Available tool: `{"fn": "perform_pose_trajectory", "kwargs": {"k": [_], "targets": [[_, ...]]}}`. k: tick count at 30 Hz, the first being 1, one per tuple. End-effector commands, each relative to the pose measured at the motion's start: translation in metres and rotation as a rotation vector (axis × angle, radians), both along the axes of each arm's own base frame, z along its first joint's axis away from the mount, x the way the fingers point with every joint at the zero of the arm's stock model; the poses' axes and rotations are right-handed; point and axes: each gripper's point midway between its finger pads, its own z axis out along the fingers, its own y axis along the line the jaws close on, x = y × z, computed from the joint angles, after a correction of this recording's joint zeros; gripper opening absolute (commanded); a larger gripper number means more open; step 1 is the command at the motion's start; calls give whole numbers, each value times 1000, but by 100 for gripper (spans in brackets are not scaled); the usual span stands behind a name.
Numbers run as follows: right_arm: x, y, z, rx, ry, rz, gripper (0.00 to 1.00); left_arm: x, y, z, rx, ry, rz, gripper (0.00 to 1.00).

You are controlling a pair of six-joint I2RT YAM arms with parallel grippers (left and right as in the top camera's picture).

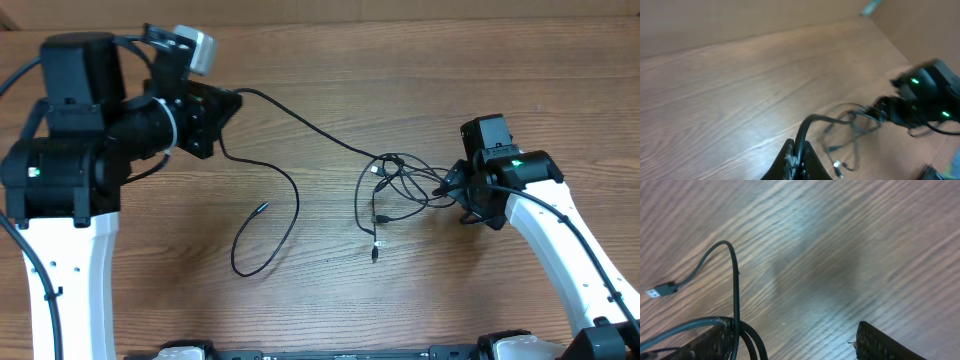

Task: Untangle cables

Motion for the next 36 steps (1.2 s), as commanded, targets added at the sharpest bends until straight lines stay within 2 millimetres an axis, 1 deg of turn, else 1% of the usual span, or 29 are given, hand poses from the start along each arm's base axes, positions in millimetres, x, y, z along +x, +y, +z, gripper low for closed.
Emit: {"fn": "perform_pose_trajectory", "kwargs": {"k": [1,2,3,6,11,13,14,15,16,17,20,23,25,28,30,33,36], "targets": [[-8,-29,0,-107,25,-62,76,12,45,19,13,-60,172,4],[-11,-35,1,-130,37,-74,76,16,60,20,12,-65,228,4],[-14,-40,1,-149,46,-82,76,18,69,21,9,-67,259,4],[-20,-52,2,-180,69,-110,78,23,108,28,-6,-86,385,4],[-23,-66,2,-177,78,-164,80,20,177,37,-75,-95,623,4],[-24,-70,2,-174,79,-181,81,17,196,40,-101,-99,682,4],[-24,-71,1,-165,80,-188,81,14,200,42,-122,-101,691,4],[-24,-70,1,-155,81,-190,81,13,201,44,-147,-101,683,4],[-23,-67,0,-136,79,-185,81,12,198,45,-171,-101,664,4],[-21,-62,-1,-108,75,-169,82,11,192,48,-194,-103,625,4],[-8,-36,-4,29,46,-50,82,13,163,52,-255,-96,496,4],[12,13,2,252,-34,200,83,14,126,56,-293,-84,357,4],[19,49,14,412,-105,387,83,14,94,58,-283,-98,240,4],[17,93,34,601,-189,609,84,13,50,62,-251,-133,87,4],[10,116,47,692,-228,725,84,10,23,67,-243,-161,-1,4],[5,135,52,725,-240,802,85,4,-13,77,-240,-211,-121,4],[2,154,54,726,-254,872,86,-3,-42,86,-244,-257,-215,4]]}}
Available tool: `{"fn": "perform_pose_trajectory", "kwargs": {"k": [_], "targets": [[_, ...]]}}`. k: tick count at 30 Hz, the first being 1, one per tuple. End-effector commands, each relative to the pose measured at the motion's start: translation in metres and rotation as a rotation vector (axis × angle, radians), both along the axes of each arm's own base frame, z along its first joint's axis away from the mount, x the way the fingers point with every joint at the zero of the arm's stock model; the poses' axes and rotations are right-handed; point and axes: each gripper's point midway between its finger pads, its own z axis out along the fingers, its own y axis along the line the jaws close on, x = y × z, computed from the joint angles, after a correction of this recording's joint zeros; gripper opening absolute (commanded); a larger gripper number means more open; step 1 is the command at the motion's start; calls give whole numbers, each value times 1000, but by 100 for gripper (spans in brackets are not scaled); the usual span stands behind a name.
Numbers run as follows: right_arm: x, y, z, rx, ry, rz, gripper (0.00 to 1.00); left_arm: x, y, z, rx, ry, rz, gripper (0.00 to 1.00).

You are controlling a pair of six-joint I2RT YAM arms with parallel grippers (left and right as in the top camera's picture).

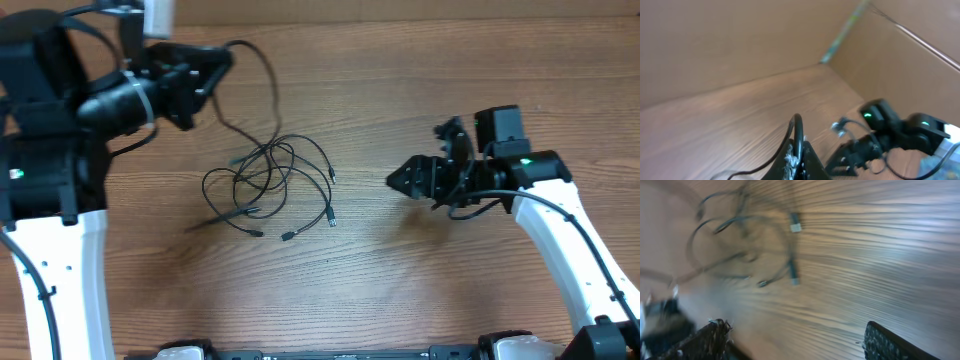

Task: Untangle cables

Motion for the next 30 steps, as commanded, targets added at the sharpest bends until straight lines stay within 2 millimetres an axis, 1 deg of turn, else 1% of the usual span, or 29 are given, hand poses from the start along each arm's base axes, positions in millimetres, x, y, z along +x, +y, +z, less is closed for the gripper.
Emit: {"fn": "perform_pose_trajectory", "kwargs": {"k": [1,3,5,6,7,9,11,13,15,16,17,18,20,23,26,30], "targets": [[-11,32,12,92,-58,149,86,-18,-34,23,6,-112,-127,4],[-11,40,14,92,-85,175,86,-22,-47,30,7,-156,-167,4],[-8,41,10,54,-90,156,86,-21,-50,34,24,-199,-167,4],[-6,38,7,30,-81,132,86,-17,-47,34,34,-205,-139,4],[-3,30,1,-19,-60,83,86,-9,-39,34,52,-208,-77,4],[-2,22,-6,-70,-45,50,86,-2,-29,35,72,-217,-9,4],[-1,14,-12,-119,-29,14,86,3,-18,41,74,-230,48,4],[-1,12,-13,-131,-28,11,87,5,-7,53,30,-234,96,4],[0,13,-12,-126,-31,13,90,3,0,68,-53,-223,122,4],[0,13,-12,-126,-33,13,91,0,0,76,-97,-219,112,4],[0,13,-12,-126,-35,13,91,-4,0,86,-148,-212,93,4],[1,13,-12,-126,-39,11,91,-11,-4,100,-243,-180,49,4],[2,13,-11,-126,-45,10,90,-18,-9,110,-334,-120,7,4],[3,13,-11,-126,-46,10,90,-23,-13,115,-417,-33,-16,4],[1,13,-12,-128,-40,11,90,-25,-13,118,-452,5,-22,4],[1,13,-12,-128,-40,10,90,-25,-12,121,-440,-31,-21,4]]}}
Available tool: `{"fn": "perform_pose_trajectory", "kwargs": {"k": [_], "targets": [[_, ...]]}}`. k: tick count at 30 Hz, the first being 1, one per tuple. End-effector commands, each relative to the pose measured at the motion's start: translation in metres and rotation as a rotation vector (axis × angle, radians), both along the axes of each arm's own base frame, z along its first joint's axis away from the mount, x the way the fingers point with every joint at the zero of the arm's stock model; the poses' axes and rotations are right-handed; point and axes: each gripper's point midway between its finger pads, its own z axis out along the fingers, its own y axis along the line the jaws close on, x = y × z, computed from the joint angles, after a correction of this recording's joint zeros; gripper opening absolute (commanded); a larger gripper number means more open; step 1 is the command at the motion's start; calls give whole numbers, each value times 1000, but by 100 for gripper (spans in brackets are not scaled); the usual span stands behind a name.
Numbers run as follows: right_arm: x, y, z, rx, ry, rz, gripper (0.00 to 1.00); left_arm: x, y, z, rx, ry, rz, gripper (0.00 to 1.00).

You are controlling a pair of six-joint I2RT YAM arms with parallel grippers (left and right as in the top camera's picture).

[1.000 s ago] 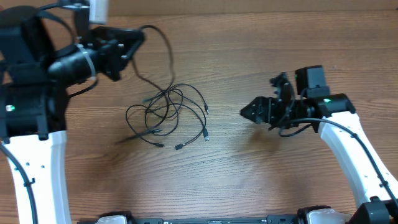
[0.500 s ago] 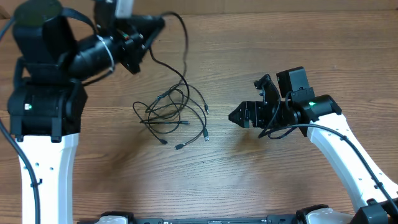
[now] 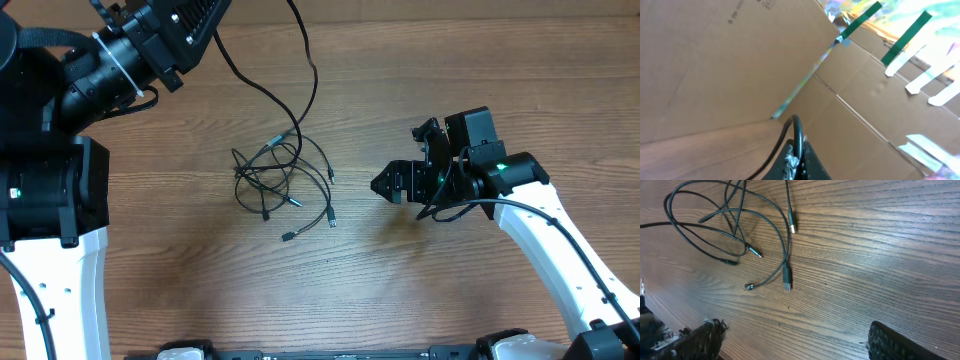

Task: Untangle cables
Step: 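Lay the separated cable down at the left with the left gripper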

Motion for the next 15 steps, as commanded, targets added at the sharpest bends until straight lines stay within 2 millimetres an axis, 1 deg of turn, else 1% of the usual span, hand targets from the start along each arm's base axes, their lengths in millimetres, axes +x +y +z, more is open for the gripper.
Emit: {"fn": "perform_pose_trajectory", "kwargs": {"k": [1,3,7,12,13,15], "targets": [[0,-1,-2,-9,2,-5,90,-14,-2,14,-17,-22,-25,4],[0,-1,-2,-10,2,-5,90,-14,-2,16,37,-102,-13,4],[0,-1,-2,-9,1,-4,91,-18,0,24,87,-189,4,4],[0,-1,-2,-9,2,-5,91,-20,19,49,94,-251,85,4],[0,-1,-2,-9,2,-5,91,-23,28,59,106,-270,98,4],[0,-1,-2,-9,2,-5,91,-23,38,65,115,-262,120,4]]}}
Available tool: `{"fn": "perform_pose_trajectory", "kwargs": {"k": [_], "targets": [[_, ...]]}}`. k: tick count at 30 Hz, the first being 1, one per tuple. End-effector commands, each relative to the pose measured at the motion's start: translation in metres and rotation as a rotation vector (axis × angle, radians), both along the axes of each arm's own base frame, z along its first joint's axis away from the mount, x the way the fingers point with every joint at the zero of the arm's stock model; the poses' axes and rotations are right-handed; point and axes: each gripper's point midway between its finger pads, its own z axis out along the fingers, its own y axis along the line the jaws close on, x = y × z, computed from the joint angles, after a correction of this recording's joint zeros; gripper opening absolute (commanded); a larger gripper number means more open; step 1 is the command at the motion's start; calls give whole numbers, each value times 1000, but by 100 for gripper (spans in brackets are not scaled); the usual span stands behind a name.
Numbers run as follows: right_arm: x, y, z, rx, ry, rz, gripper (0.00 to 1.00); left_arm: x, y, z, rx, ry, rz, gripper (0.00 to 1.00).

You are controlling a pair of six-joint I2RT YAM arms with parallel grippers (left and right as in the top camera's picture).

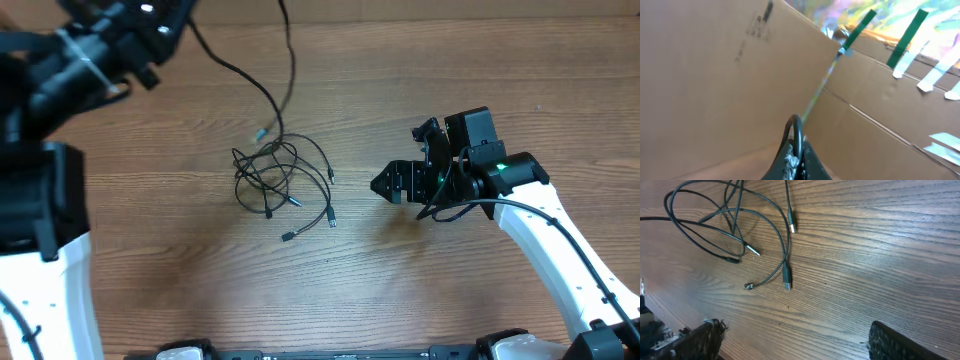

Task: Untangle cables
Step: 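Lay the separated cable down at the left with the left gripper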

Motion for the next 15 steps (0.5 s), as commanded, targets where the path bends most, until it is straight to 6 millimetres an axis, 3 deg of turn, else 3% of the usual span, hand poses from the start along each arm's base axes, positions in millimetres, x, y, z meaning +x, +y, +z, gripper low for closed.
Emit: {"fn": "perform_pose_trajectory", "kwargs": {"k": [1,6,9,12,15], "targets": [[0,-1,-2,-8,1,-5,91,-10,20,27,38,-60,49,4],[0,-1,-2,-9,2,-5,91,4,44,31,43,-26,92,4],[-2,-2,-3,-12,12,-5,91,9,79,34,33,19,147,4],[-2,-2,-3,-11,9,-5,91,12,107,25,30,71,225,4],[1,-1,-2,-8,-2,-5,91,20,137,2,50,142,360,4]]}}
